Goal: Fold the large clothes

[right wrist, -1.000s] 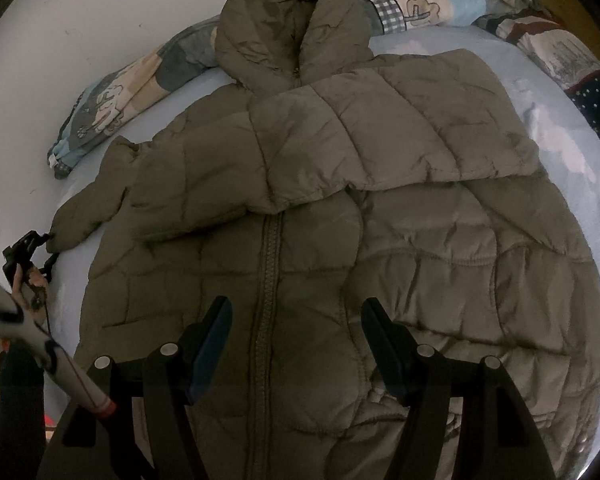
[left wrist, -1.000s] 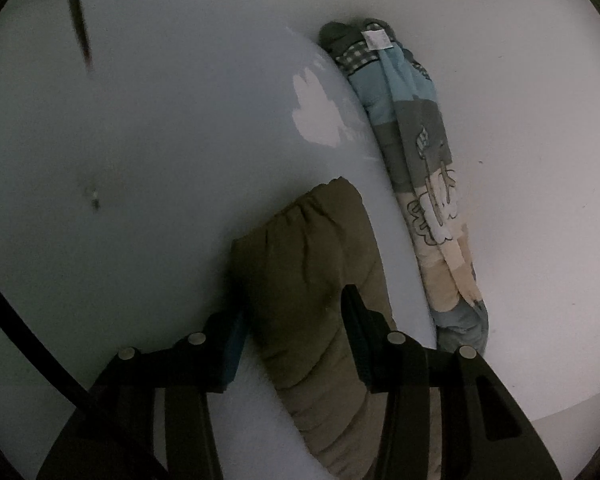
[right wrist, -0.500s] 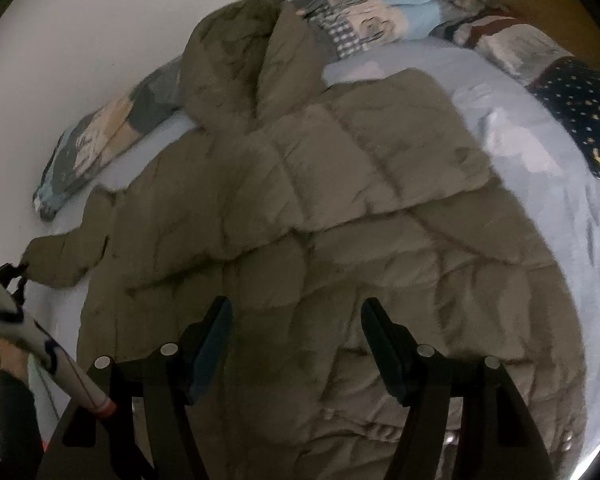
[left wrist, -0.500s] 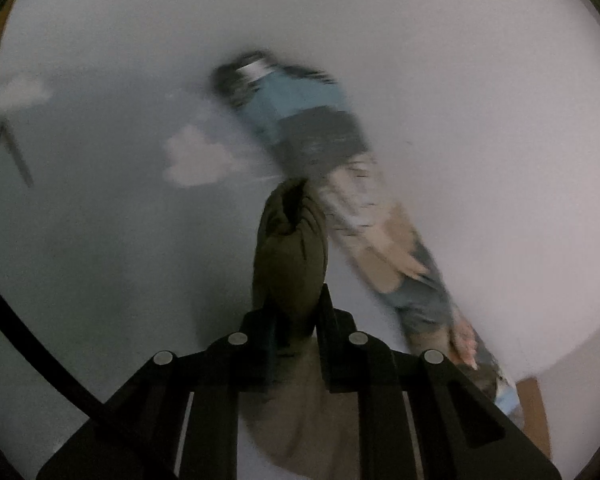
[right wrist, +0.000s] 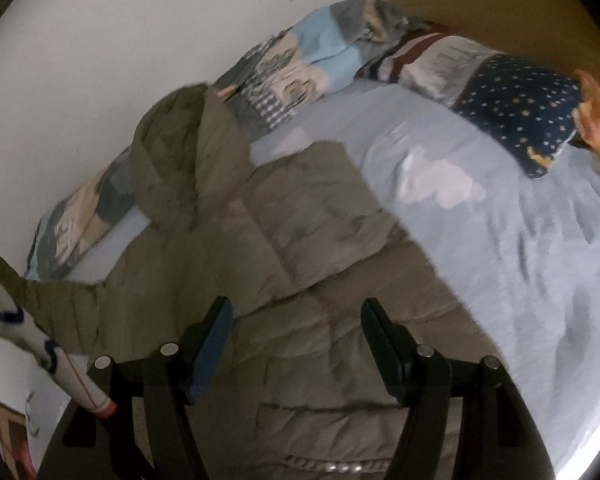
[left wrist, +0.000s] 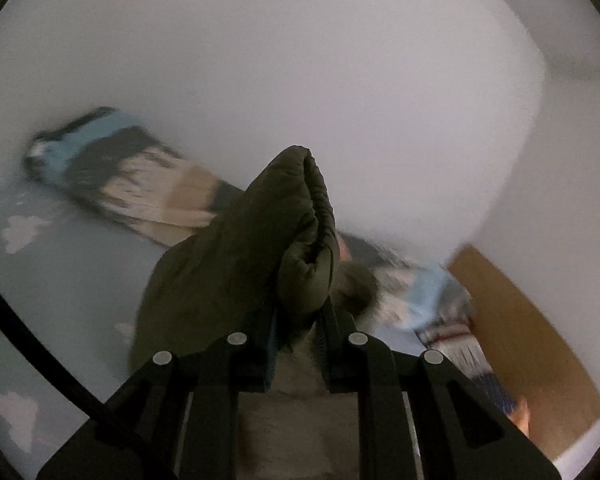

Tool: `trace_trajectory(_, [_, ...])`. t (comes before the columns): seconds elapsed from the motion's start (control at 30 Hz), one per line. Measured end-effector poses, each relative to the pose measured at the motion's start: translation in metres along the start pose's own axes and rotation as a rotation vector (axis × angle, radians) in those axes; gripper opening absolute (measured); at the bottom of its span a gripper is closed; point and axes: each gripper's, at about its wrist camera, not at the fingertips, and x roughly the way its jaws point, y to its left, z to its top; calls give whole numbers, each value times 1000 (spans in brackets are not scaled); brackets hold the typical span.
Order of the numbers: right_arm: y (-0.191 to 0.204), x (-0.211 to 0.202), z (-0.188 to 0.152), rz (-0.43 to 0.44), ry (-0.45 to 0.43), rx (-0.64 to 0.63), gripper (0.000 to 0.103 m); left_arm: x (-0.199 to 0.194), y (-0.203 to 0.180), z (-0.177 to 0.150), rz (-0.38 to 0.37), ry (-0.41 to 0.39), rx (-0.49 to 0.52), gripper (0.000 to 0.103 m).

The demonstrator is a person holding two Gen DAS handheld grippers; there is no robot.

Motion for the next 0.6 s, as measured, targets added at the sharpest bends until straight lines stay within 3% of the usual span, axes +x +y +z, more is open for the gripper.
trace_trajectory(0.1, [-15,-11,10,-17,-34,33,71,27,-49,-19,-35,58,52,16])
trace_trajectory(0.3, [-44,-28,23,-29,-74,107,71,91,-120,-95,-98,221,98,16])
trace_trajectory(0.6, [-78,-44,35,-48,-95,178,71,181,-155,-219,-51,466,166,17])
